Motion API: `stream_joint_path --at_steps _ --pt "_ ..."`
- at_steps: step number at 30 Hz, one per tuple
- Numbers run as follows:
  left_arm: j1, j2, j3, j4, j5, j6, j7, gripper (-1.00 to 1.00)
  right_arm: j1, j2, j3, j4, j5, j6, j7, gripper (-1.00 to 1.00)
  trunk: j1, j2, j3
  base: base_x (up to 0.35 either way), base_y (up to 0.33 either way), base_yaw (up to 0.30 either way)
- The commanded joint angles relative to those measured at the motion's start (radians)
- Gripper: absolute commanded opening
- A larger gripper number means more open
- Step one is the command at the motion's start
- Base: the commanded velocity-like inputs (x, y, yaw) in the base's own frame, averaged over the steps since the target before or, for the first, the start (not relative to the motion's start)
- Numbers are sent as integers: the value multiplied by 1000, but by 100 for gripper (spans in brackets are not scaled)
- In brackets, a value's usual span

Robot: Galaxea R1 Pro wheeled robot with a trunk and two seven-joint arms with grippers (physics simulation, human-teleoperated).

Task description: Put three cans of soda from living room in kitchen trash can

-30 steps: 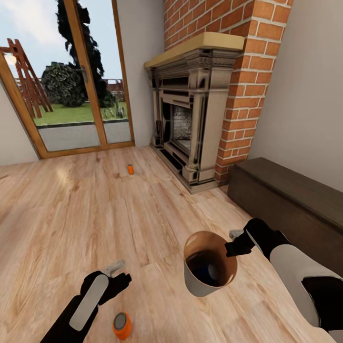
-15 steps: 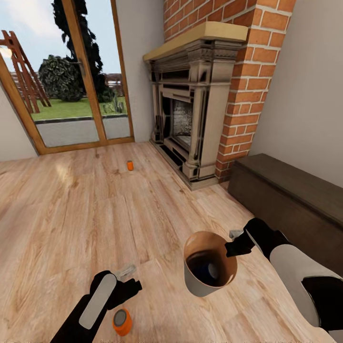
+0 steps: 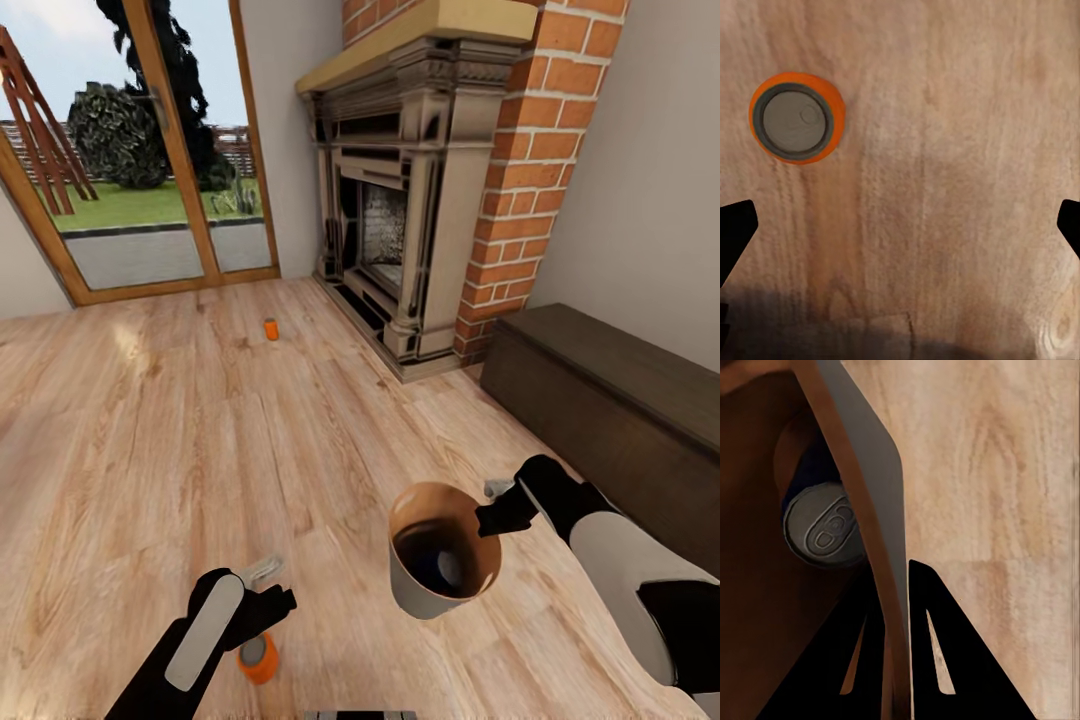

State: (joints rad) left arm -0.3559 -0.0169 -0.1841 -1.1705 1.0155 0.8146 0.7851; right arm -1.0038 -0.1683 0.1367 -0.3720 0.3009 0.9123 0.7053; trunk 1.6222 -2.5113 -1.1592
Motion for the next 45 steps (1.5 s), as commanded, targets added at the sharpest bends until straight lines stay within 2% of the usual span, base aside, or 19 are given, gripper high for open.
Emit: stream_joint_path --at_steps 1,9,13,14,15,16,20,21,23,26,33,35,38,40,45 --pt "0 0 0 0 0 0 0 100 0 -1 -5 -10 -29 11 7 -100 0 0 -4 0 0 0" --pt "0 8 2 -3 -1 -1 13 100 30 -6 -5 -90 -29 12 8 -100 3 -2 -31 0 0 0" --pt "-8 10 6 -15 0 -4 91 100 32 -5 -5 -97 -29 13 8 -100 3 -2 -31 0 0 0" --pt "-26 11 5 -15 -1 -6 127 100 32 -6 -5 -99 -29 13 8 -100 3 -2 -31 0 0 0" --pt "-59 14 3 16 -2 -13 148 100 32 -14 -6 -115 -31 14 10 -100 4 -2 -35 0 0 0" --pt "-66 15 2 30 -2 -14 149 100 32 -24 -6 -135 -33 16 11 -100 4 -2 -39 0 0 0" --pt "-76 16 1 62 -2 -17 133 100 36 -72 -9 -227 -38 88 43 -100 6 -3 -54 0 0 0" --pt "-77 18 0 72 -3 -17 128 100 49 -87 -9 -264 -37 110 61 -100 7 -4 -58 0 0 0" --pt "-79 19 0 83 -2 -17 123 100 73 -100 -10 -320 -35 130 79 -100 7 -4 -66 0 0 0" --pt "-79 20 0 98 -2 -17 119 100 103 -110 -11 -399 -32 135 92 -100 9 -5 -77 0 0 0" --pt "-80 20 -1 111 -2 -18 116 100 124 -115 -11 -448 -32 135 98 -100 12 -6 -104 0 0 0" --pt "-80 20 0 112 -13 -18 111 100 125 -115 -11 -454 -32 135 98 -100 13 -7 -112 0 0 0" --pt "-84 16 1 113 -88 -18 59 100 130 -115 -11 -464 -32 135 98 -100 14 -8 -124 0 0 0" --pt "-118 16 1 120 -133 -18 16 100 134 -115 -10 -480 -32 135 98 -100 15 -8 -131 0 0 0" --pt "-166 18 1 153 -154 -26 -11 100 156 -114 -11 -520 -30 135 99 -100 17 -9 -151 0 0 0"
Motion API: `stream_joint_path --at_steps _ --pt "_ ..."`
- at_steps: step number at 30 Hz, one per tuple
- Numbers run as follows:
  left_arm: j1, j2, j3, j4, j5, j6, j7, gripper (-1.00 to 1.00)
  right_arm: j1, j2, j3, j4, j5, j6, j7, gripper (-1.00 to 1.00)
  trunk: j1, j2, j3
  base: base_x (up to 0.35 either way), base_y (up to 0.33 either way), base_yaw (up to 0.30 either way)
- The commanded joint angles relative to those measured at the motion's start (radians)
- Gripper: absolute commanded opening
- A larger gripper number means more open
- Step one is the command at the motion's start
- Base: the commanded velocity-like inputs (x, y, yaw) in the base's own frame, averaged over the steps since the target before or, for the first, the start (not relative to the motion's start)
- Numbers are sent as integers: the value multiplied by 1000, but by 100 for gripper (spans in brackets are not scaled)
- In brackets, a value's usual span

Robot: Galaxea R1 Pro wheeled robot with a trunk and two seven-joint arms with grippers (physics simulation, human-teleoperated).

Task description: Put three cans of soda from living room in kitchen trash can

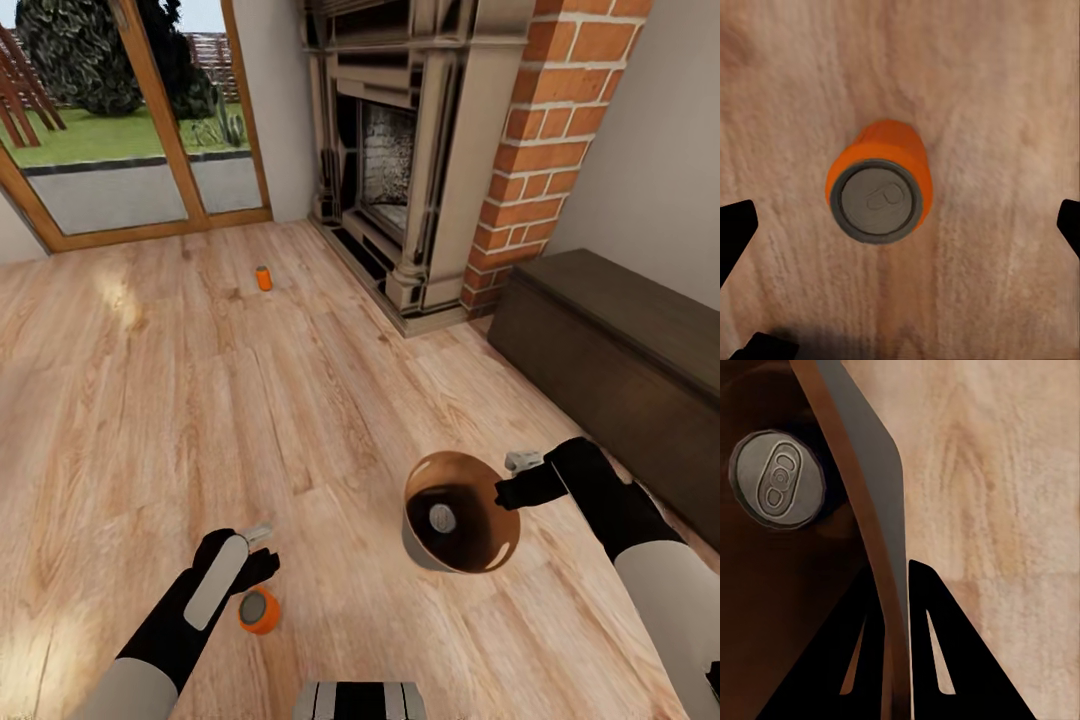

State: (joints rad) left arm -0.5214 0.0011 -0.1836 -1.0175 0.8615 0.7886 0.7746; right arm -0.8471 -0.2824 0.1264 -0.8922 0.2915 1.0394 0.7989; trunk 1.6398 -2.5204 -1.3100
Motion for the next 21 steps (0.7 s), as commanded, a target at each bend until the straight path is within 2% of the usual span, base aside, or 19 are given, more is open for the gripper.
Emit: stream_joint_path --at_steps 1,5,6,10,21 --pt "-8 0 0 17 -1 -12 -7 100 2 0 -1 -5 -21 8 5 -100 0 0 -4 0 0 0" --pt "-27 1 -2 71 -12 -38 -39 100 5 -1 -1 -12 -21 8 5 -100 2 -1 -19 0 0 0" --pt "-31 1 -1 84 -36 -44 -55 100 6 -1 -1 -15 -21 8 5 -100 3 -2 -23 0 0 0" --pt "-34 1 -1 95 -71 -49 -91 100 6 -1 -2 -18 -22 8 5 -100 4 -2 -39 0 0 0" --pt "-37 1 0 135 -83 -79 -126 100 8 -1 -3 -28 -22 8 5 -100 9 -5 -81 0 0 0"
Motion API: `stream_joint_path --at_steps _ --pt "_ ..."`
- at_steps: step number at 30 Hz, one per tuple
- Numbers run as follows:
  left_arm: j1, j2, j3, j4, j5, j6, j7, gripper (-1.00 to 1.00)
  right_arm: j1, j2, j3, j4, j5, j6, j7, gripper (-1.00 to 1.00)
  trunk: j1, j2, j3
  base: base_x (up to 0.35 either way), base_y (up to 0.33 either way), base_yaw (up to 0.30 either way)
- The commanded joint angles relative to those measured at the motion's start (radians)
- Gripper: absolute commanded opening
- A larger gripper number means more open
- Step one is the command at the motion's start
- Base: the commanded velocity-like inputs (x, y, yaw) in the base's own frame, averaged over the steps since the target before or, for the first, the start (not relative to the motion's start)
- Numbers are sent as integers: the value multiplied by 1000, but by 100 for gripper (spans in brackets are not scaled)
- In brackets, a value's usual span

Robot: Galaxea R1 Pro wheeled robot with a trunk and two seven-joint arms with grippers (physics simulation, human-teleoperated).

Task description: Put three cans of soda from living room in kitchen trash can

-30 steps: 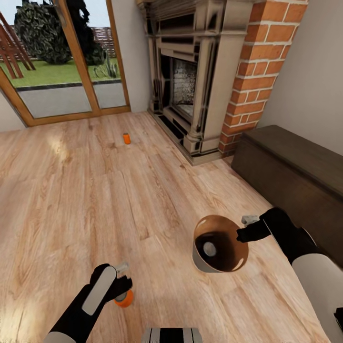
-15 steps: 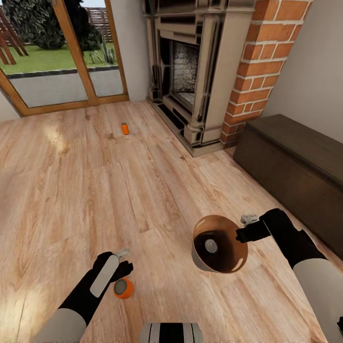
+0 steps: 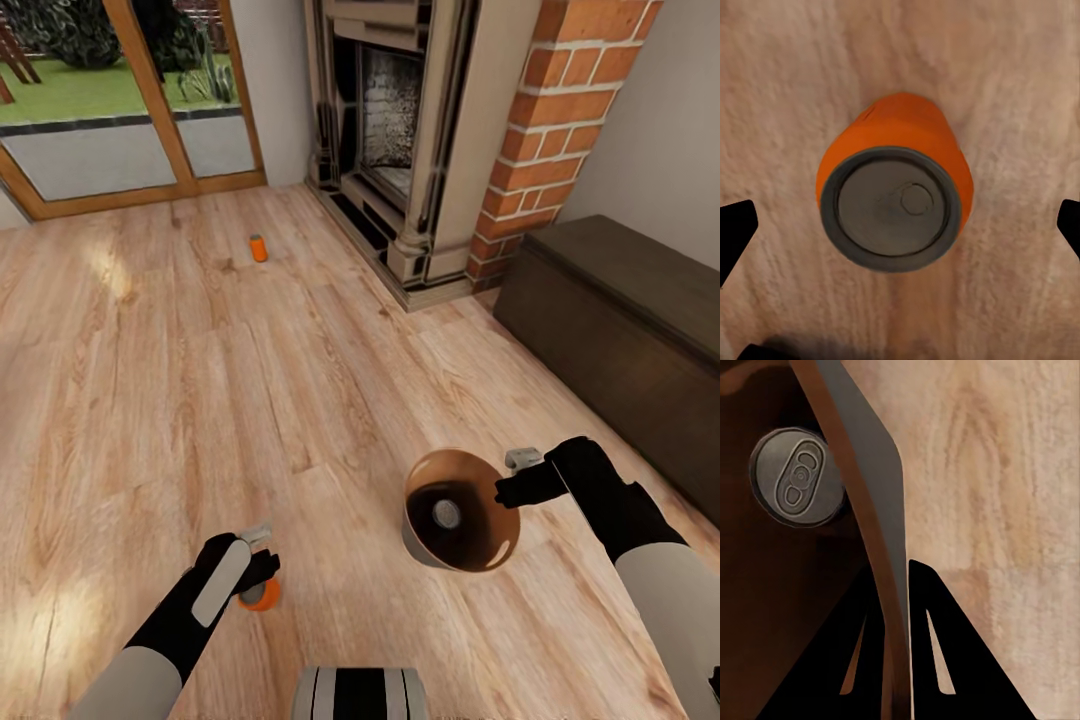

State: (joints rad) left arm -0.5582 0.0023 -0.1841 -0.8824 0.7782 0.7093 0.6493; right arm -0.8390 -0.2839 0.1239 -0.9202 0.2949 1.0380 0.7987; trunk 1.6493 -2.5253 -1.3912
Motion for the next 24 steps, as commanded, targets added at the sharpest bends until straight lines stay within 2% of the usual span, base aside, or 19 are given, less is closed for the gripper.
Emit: stream_joint_path --at_steps 1,16,20,24 --pt "0 0 0 1 0 -2 -4 100 2 0 -1 -1 -26 9 5 -100 0 0 -4 0 0 0" --pt "-1 1 0 3 -1 -5 -10 100 6 0 -3 -3 -26 9 5 -100 7 -4 -62 0 0 0" --pt "-32 6 1 3 -1 -5 -10 100 6 0 -3 -3 -26 9 5 -100 7 -4 -62 0 0 0" --pt "-39 9 1 3 -1 -5 -10 100 6 0 -3 -3 -26 9 5 -100 7 -4 -62 0 0 0"
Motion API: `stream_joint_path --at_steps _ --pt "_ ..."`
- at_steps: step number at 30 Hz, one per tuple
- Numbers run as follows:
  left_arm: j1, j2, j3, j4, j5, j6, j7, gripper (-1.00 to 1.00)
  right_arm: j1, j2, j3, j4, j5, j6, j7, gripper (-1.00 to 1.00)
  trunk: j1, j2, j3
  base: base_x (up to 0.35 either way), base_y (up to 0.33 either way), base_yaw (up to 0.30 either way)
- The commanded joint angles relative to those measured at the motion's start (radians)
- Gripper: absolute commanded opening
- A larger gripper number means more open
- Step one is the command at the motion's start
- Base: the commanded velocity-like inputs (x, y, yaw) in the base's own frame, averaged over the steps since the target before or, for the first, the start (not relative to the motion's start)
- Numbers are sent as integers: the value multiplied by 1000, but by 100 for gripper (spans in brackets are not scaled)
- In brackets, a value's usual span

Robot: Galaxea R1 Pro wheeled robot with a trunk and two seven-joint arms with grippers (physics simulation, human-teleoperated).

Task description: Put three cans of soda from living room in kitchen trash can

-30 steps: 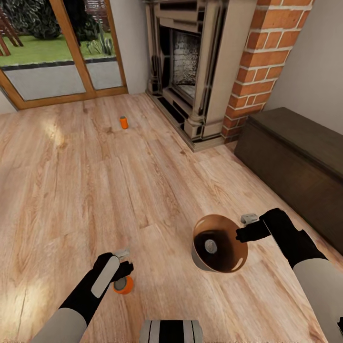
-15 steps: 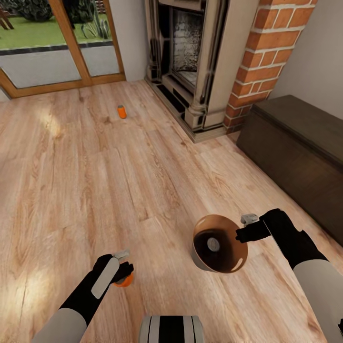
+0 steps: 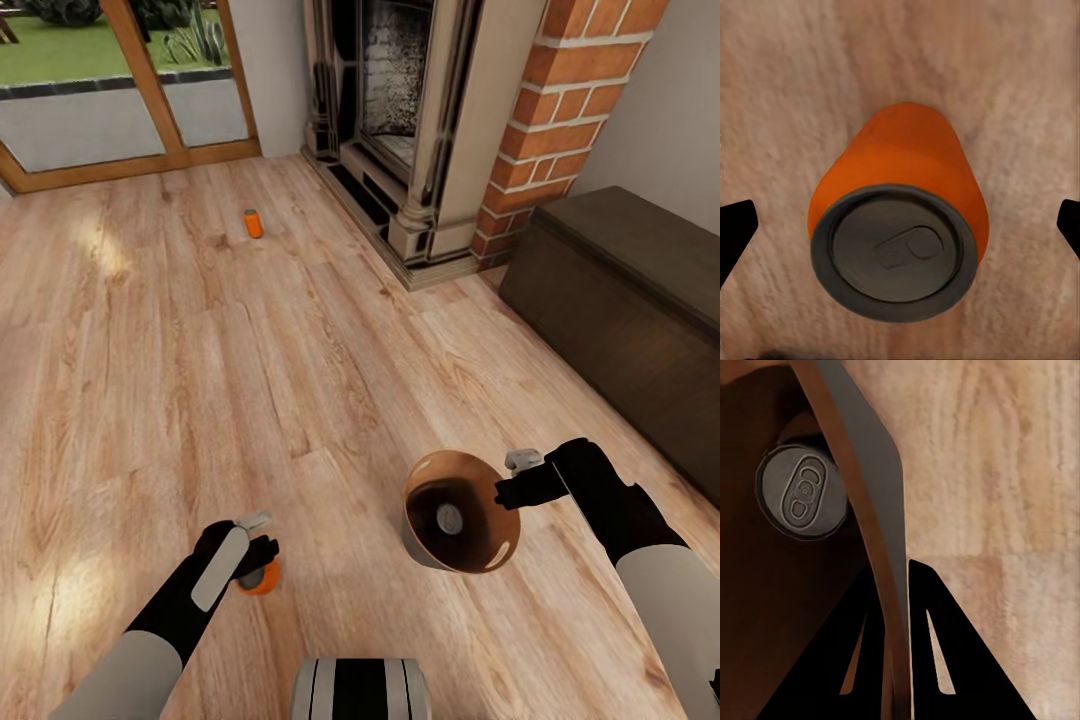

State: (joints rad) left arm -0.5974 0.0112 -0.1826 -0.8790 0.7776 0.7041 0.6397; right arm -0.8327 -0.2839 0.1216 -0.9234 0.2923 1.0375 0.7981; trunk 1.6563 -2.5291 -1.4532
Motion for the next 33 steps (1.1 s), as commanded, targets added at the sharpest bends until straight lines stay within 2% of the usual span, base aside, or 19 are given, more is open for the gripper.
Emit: stream_joint_path --at_steps 1,9,13,18,33 --pt "0 0 0 0 0 0 0 100 0 0 0 0 -24 10 6 -100 0 0 0 0 0 0" --pt "-1 3 0 0 -1 -1 -1 100 0 0 0 -1 -24 10 6 -100 0 0 0 0 0 0" --pt "1 19 -2 1 0 -28 -3 100 0 0 0 0 -24 10 6 -100 0 0 0 0 0 0" --pt "2 27 -4 3 1 -51 -3 100 0 0 0 -1 -24 10 6 -100 0 0 0 0 0 0" --pt "2 18 -5 44 1 -61 -47 100 0 0 -2 -2 -24 10 6 -100 0 0 0 0 0 0"
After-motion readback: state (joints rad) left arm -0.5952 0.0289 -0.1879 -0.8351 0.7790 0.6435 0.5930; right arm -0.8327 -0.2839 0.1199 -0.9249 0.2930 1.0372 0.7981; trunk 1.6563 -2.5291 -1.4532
